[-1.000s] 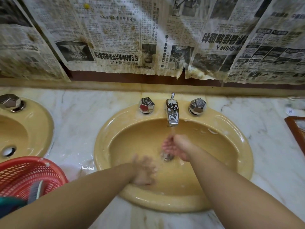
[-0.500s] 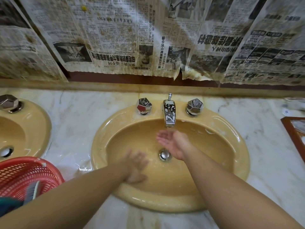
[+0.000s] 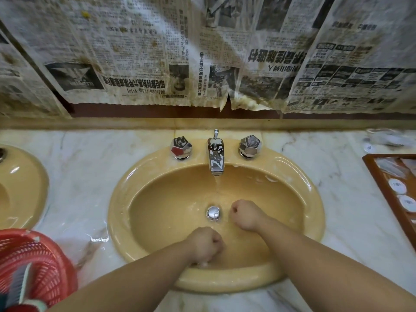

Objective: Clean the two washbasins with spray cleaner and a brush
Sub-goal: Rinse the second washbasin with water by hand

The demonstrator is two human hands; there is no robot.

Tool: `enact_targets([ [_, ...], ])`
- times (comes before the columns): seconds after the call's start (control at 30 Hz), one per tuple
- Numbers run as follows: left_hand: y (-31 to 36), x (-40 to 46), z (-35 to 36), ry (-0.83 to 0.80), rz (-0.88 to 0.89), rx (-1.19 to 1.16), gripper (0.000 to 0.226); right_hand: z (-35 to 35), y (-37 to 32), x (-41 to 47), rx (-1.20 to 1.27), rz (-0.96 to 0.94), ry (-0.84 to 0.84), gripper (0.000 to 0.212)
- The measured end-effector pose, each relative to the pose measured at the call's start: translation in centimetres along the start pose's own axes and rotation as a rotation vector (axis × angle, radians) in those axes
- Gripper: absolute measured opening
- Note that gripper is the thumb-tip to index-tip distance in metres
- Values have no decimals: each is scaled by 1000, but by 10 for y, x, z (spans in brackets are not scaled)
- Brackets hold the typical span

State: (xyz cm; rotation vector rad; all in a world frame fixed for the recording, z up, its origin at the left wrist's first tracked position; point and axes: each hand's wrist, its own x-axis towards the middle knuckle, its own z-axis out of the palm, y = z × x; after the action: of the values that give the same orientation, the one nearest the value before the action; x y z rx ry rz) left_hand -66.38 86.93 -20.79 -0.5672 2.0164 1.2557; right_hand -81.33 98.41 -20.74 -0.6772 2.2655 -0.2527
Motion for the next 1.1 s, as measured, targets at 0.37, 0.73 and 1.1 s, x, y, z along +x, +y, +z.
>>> enact_targets([
  [0.37, 107, 25, -61, 132, 76, -1934, 29, -62, -4, 20, -1013, -678, 147, 42],
  [0.73, 94, 27, -72, 281, 53, -2061, 30, -55, 10, 2, -956, -678, 31, 29],
  [1.1, 69, 16, -68, 265, -36, -1857, 34, -36, 53, -23, -925, -439, -329, 49],
])
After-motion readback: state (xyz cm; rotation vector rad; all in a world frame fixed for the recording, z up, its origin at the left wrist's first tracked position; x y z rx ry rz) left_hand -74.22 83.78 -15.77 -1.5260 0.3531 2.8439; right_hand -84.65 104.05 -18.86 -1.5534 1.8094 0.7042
